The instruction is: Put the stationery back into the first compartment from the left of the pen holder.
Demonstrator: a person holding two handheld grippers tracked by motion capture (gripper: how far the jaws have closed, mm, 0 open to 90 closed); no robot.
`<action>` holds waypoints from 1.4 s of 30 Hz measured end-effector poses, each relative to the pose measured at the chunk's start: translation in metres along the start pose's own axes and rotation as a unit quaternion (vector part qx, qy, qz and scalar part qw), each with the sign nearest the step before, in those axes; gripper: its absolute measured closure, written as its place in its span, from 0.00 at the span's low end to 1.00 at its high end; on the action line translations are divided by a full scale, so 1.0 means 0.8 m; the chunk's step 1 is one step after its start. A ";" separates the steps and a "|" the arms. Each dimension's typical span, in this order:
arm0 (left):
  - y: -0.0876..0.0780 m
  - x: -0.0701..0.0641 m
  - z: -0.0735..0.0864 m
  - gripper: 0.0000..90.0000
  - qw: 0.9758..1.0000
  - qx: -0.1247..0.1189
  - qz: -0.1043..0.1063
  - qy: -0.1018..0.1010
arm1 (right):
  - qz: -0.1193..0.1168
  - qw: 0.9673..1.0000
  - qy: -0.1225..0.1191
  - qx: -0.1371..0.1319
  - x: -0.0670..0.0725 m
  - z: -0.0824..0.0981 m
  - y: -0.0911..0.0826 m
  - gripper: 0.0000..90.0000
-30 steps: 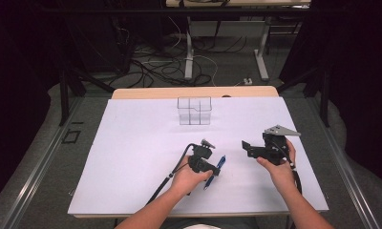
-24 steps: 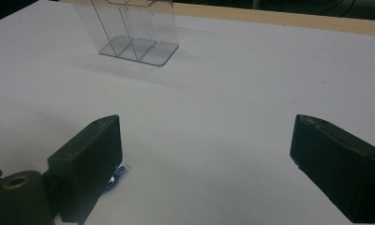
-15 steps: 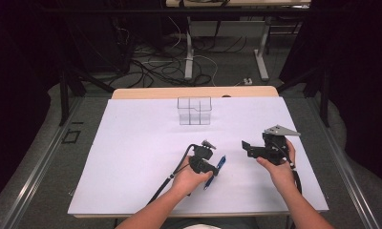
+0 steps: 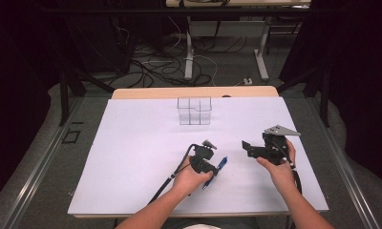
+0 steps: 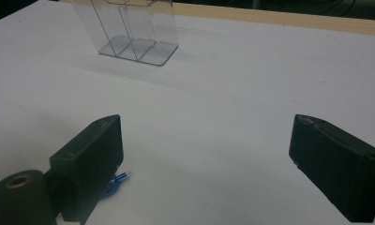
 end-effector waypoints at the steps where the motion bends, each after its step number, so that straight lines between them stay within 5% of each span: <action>1: 0.000 0.000 0.000 0.88 1.000 0.000 0.000 0.001 | 0.000 1.000 -0.001 0.000 0.000 0.000 0.000 0.12; 20: -0.013 0.005 -0.003 0.88 1.000 -0.003 0.002 0.006 | 0.001 1.000 -0.002 0.000 -0.001 0.000 -0.001 0.12; 31: -0.030 0.019 -0.011 0.88 1.000 -0.031 -0.002 -0.004 | 0.000 1.000 0.000 0.000 0.000 0.000 0.000 0.12; 42: -0.048 0.031 -0.018 0.88 0.998 -0.060 -0.013 0.007 | 0.000 1.000 0.001 0.001 0.001 0.000 -0.001 0.13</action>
Point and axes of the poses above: each handheld gripper's, and its own axes: y roughly forward along the jaws, z roughly out of its underside, x roughly to its left, the point moved 9 cm from there along y, roughly forward along the jaws, and after that the axes turned 4 degrees about -y, right-handed, at the moved point
